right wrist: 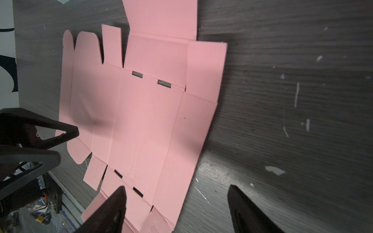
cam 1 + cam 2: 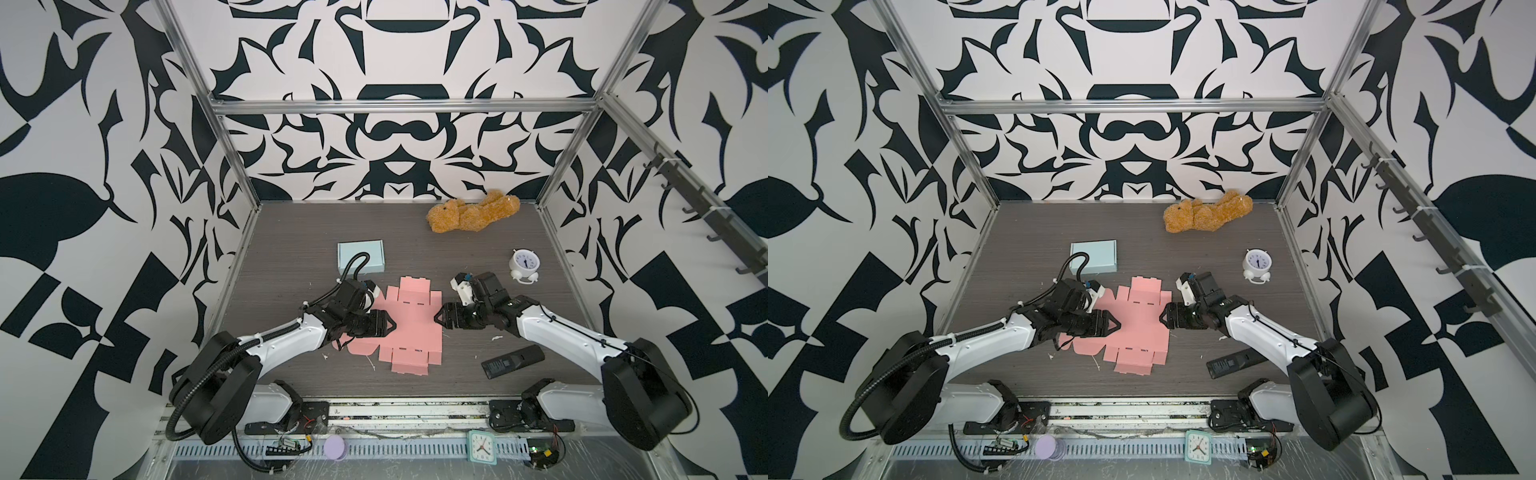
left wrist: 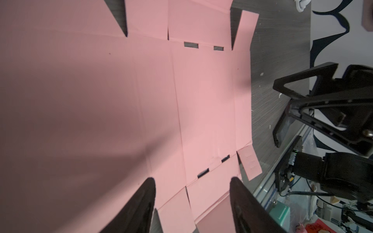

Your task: Fold the paper box

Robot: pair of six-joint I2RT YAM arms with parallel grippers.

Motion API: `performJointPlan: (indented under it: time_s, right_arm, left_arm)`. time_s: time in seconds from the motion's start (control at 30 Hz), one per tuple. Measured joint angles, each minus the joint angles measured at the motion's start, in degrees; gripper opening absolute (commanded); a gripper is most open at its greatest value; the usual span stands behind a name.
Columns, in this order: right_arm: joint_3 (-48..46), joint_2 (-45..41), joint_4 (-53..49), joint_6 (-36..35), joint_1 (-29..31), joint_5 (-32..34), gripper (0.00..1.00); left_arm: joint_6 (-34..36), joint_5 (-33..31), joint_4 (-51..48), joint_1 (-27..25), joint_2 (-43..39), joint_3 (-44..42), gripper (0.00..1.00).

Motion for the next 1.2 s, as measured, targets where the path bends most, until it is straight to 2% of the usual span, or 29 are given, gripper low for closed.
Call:
performJointPlan:
  time_s: [0.13,0.4,1.0,1.2]
  right_arm:
    - [-0.7,1.7,1.4,0.4,-0.3,-0.9,0.74]
    - [-1.8,4.6,4.4,1.1,-0.7,-2.2,0.68]
    - [-2.3,8.4,11.5,2.7,-1.0,-4.5,0.63]
    - [-2.7,9.2,13.4,4.0,-1.0,-5.5,0.53]
  left_arm:
    - [-0.6,-0.3,1.1,0.0,0.9,-0.4,0.49]
    - [-1.2,-0.3,2.9,0.0,2.9,-0.5,0.43]
    - [-2.1,-0.3,6.1,0.0,5.8,-2.1,0.4]
    - [-2.3,-0.3,7.0,-0.1,5.8,-2.4,0.4]
